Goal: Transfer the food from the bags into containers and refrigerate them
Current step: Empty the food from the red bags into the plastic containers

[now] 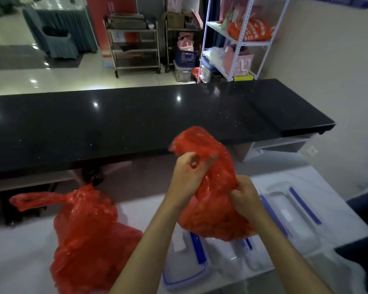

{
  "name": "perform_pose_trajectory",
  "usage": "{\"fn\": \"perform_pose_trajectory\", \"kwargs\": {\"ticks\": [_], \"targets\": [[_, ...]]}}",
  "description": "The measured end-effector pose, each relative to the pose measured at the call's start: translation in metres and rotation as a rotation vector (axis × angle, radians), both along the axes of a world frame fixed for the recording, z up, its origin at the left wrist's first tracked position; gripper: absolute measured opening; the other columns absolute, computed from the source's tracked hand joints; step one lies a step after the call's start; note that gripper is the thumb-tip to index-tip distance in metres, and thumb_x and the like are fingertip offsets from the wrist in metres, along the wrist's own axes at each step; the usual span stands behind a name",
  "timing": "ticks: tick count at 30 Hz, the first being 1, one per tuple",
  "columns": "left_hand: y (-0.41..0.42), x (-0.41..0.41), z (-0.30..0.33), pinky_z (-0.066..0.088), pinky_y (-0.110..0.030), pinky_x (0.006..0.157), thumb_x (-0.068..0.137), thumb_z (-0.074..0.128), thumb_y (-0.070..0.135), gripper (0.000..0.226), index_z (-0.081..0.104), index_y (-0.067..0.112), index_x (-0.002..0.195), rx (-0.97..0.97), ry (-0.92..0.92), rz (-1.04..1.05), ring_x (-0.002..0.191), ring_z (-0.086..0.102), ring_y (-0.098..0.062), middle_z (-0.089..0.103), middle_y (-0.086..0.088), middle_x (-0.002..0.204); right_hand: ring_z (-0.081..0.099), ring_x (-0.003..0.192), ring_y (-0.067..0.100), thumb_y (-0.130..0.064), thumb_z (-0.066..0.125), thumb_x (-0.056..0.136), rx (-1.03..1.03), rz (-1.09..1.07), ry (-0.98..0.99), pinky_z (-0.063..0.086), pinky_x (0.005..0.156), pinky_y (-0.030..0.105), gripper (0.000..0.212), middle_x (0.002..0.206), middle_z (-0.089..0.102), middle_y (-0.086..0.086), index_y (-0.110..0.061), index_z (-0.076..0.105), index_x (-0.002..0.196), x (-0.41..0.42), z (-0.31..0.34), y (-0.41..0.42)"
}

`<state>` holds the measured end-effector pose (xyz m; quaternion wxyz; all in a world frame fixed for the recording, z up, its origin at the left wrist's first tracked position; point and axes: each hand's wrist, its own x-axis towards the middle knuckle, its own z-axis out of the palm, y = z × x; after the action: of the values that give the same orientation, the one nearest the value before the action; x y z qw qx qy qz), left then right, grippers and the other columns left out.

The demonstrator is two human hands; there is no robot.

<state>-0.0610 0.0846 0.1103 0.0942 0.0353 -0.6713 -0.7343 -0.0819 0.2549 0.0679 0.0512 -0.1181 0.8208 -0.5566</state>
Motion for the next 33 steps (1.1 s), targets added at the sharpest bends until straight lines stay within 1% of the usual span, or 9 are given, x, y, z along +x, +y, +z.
{"fn": "perform_pose_trajectory", "kwargs": {"ticks": [3,7,11,15,17,20,24,27,33], "targets": [[-0.001,0.003,-0.030,0.058,-0.030,0.092,0.098,0.067,0.042,0.032,0.070,0.020,0.121,-0.006,-0.012,-0.057,0.114,0.070,-0.018,0.075,-0.002,0.117,0.063,0.058,-0.001,-0.011,0.068,0.089,-0.056,-0.165,-0.040,0.053,0.058,0.025,0.024,0.059,0.069,-0.007,-0.014,0.069,0.065,0.003,-0.020,0.031],[0.005,0.022,-0.076,0.050,-0.037,0.108,0.102,0.041,0.051,0.048,0.067,0.022,0.130,-0.096,-0.128,-0.087,0.124,0.065,-0.013,0.071,0.006,0.129,0.075,0.079,0.014,-0.054,0.077,0.072,-0.137,-0.246,-0.145,0.060,0.071,0.034,0.037,0.081,0.079,0.000,-0.017,0.078,0.081,0.004,-0.029,0.068],[0.030,0.040,-0.107,0.038,-0.033,0.119,0.087,0.060,0.075,0.061,0.046,0.053,0.143,-0.337,-0.268,-0.228,0.138,0.045,0.008,0.051,0.030,0.148,0.076,0.085,0.014,-0.025,0.076,0.090,-0.222,-0.185,-0.199,0.060,0.075,0.027,0.006,0.090,0.080,0.003,-0.021,0.077,0.085,0.001,-0.021,0.093],[0.062,0.055,-0.111,0.041,-0.022,0.110,0.076,0.080,0.069,0.085,0.032,0.064,0.146,-0.349,-0.337,-0.309,0.135,0.045,0.011,0.046,0.032,0.150,0.076,0.085,0.021,-0.016,0.074,0.089,-0.337,-0.144,-0.310,0.062,0.076,0.030,0.004,0.094,0.079,0.011,-0.017,0.077,0.087,-0.002,-0.008,0.107],[0.079,0.062,-0.112,0.044,-0.010,0.096,0.072,0.084,0.066,0.087,0.031,0.070,0.140,-0.351,-0.369,-0.265,0.126,0.046,0.022,0.046,0.038,0.144,0.077,0.087,0.020,-0.019,0.076,0.086,-0.367,-0.132,-0.363,0.062,0.079,0.033,0.003,0.094,0.080,0.007,-0.019,0.078,0.089,-0.003,-0.007,0.110],[0.103,0.073,-0.116,0.046,-0.004,0.086,0.069,0.088,0.061,0.087,0.036,0.063,0.139,-0.351,-0.417,-0.245,0.122,0.050,0.019,0.049,0.035,0.138,0.077,0.086,0.021,-0.021,0.077,0.085,-0.419,-0.102,-0.465,0.061,0.084,0.039,0.007,0.090,0.081,0.005,-0.017,0.077,0.091,-0.006,-0.009,0.109],[0.117,0.087,-0.123,0.046,-0.014,0.103,0.068,0.095,0.049,0.091,0.038,0.058,0.139,-0.439,-0.461,-0.366,0.130,0.053,0.006,0.053,0.029,0.139,0.075,0.069,0.013,-0.021,0.077,0.087,-0.379,-0.057,-0.534,0.060,0.073,0.029,0.014,0.074,0.079,-0.001,-0.011,0.077,0.097,-0.010,-0.018,0.104],[0.123,0.099,-0.132,0.044,-0.033,0.116,0.065,0.093,0.059,0.100,0.031,0.055,0.144,-0.630,-0.507,-0.405,0.137,0.045,-0.004,0.047,0.023,0.143,0.074,0.078,0.018,-0.026,0.076,0.089,-0.376,-0.042,-0.608,0.057,0.073,0.029,0.012,0.082,0.078,0.002,-0.016,0.074,0.097,-0.013,-0.024,0.101],[0.127,0.110,-0.127,0.055,-0.032,0.105,0.069,0.090,0.060,0.081,0.048,0.048,0.138,-0.620,-0.474,-0.280,0.118,0.063,0.003,0.065,0.020,0.130,0.073,0.080,0.027,-0.028,0.076,0.089,-0.419,-0.159,-0.691,0.055,0.068,0.030,0.015,0.087,0.077,0.010,-0.014,0.072,0.094,-0.017,-0.045,0.093]]}}
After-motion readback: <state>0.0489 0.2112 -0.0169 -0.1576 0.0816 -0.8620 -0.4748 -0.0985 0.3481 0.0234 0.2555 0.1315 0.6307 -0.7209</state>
